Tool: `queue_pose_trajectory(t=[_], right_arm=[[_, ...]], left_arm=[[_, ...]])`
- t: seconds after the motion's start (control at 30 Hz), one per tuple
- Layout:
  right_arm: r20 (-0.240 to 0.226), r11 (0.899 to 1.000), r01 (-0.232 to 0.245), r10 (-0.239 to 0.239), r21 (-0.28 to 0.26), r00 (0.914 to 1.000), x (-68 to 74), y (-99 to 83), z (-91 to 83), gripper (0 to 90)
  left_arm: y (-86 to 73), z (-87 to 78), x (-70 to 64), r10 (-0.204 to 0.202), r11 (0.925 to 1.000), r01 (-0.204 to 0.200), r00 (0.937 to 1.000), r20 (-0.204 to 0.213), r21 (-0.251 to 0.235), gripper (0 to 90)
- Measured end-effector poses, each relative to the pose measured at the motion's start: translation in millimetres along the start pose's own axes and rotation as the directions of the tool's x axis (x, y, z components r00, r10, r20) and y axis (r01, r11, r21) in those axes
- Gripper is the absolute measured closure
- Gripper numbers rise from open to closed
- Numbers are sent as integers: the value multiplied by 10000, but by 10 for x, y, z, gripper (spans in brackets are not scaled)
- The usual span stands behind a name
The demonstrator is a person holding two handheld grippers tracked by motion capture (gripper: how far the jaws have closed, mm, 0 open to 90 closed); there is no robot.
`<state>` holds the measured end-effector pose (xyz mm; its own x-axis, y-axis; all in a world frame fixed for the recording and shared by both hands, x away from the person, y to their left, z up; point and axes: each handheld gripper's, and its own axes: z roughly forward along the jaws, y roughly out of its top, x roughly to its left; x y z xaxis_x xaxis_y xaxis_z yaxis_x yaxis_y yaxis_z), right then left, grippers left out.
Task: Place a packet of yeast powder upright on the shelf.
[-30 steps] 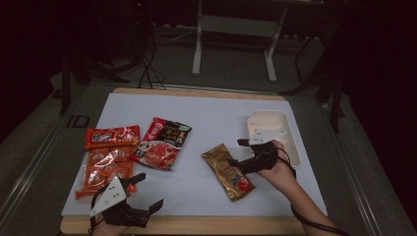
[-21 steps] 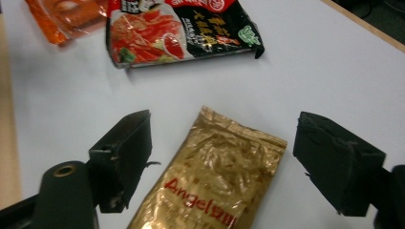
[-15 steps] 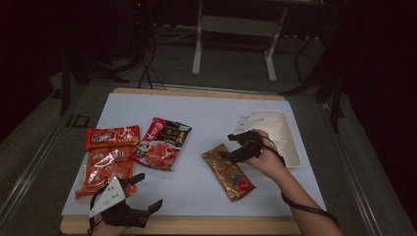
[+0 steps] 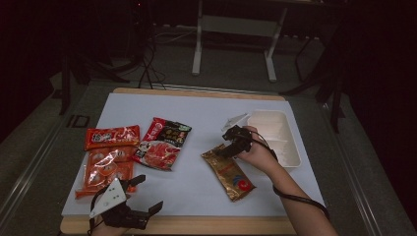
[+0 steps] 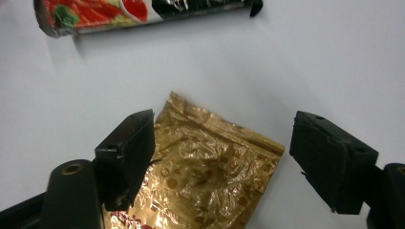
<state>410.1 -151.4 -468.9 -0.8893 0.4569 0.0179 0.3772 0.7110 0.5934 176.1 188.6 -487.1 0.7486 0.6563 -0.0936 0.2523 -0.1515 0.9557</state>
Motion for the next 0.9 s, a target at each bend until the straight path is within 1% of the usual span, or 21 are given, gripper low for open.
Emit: queue_pose_trajectory(t=[0.07, 0.1, 0.13, 0.17, 0.33, 0.4, 0.43, 0.47, 0.53, 0.57, 0.6, 0.63, 0.7, 0.73, 0.77, 0.8, 0.83, 0.87, 0.9], right_arm=[[-94, 9995, -140, 143, 299, 9999, -32, 12, 42, 245], [-12, 9989, -164, 165, 442, 9999, -42, 15, 64, 246], [-26, 9981, -226, 228, 570, 9997, -55, 19, 81, 247], [13, 9974, -262, 262, 668, 9997, -68, 22, 101, 249], [109, 9939, -483, 475, 989, 9988, -132, 32, 172, 270], [118, 9919, -527, 517, 1152, 9986, -162, 34, 204, 306], [107, 9899, -569, 559, 1297, 9984, -177, 33, 229, 307], [199, 9881, -566, 543, 1431, 9983, -190, 32, 254, 312], [166, 9837, -607, 587, 1691, 9981, -216, 28, 300, 324], [248, 9806, -625, 589, 1856, 9980, -223, 30, 325, 333], [164, 9778, -608, 587, 2005, 9981, -233, 30, 350, 337], [258, 9745, -614, 572, 2157, 9980, -234, 32, 373, 341], [258, 9687, -617, 572, 2405, 9980, -238, 31, 413, 358], [298, 9662, -571, 513, 2513, 9982, -232, 29, 429, 378], [256, 9620, -583, 534, 2669, 9982, -232, 26, 442, 393], [252, 9600, -630, 583, 2727, 9980, -236, 22, 454, 399], [208, 9587, -644, 610, 2770, 9979, -234, 19, 461, 442], [0, 9572, -753, 784, 2795, 9969, -240, 15, 469, 472], [16, 9553, -852, 883, 2831, 9961, -240, 15, 473, 474]], left_arm=[[2, 2, -1, -9, 10000, 9, 10000, 0, 4, 41], [1, 1, -2, -8, 10000, 8, 10000, -13, -7, 40], [0, -1, -2, -4, 10000, 4, 10000, -33, -17, 40], [0, -3, 0, -10, 10000, 10, 10000, 14, 8, 40], [-4, 1, 1, -2, 10000, 2, 10000, -24, 10, 41], [-6, 7, -3, -31, 10000, 31, 10000, 7, 40, 41], [-7, 9, -6, -9, 10000, 9, 10000, 11, 63, 41], [-8, 11, -7, 0, 10000, 0, 10000, 36, 80, 41], [-8, 13, -10, 13, 10000, -13, 10000, 28, 85, 40], [-8, 14, -9, 21, 10000, -21, 10000, 39, 88, 40], [-9, 15, -9, 16, 9999, -17, 10000, 30, 99, 40], [-9, 15, -8, 5, 9999, -6, 10000, 48, 109, 41], [-10, 14, -9, 40, 9999, -41, 10000, 15, 126, 41], [-10, 13, -10, 38, 9999, -38, 10000, 33, 116, 41], [-11, 13, -9, 28, 9999, -28, 10000, 38, 130, 41], [-12, 15, -10, 32, 9999, -32, 10000, 24, 157, 41], [-13, 19, -12, 28, 9998, -29, 10000, 51, 177, 40], [-13, 22, -15, 33, 9998, -34, 10000, 46, 182, 41], [-13, 24, -19, 61, 9998, -61, 10000, 33, 184, 41]])
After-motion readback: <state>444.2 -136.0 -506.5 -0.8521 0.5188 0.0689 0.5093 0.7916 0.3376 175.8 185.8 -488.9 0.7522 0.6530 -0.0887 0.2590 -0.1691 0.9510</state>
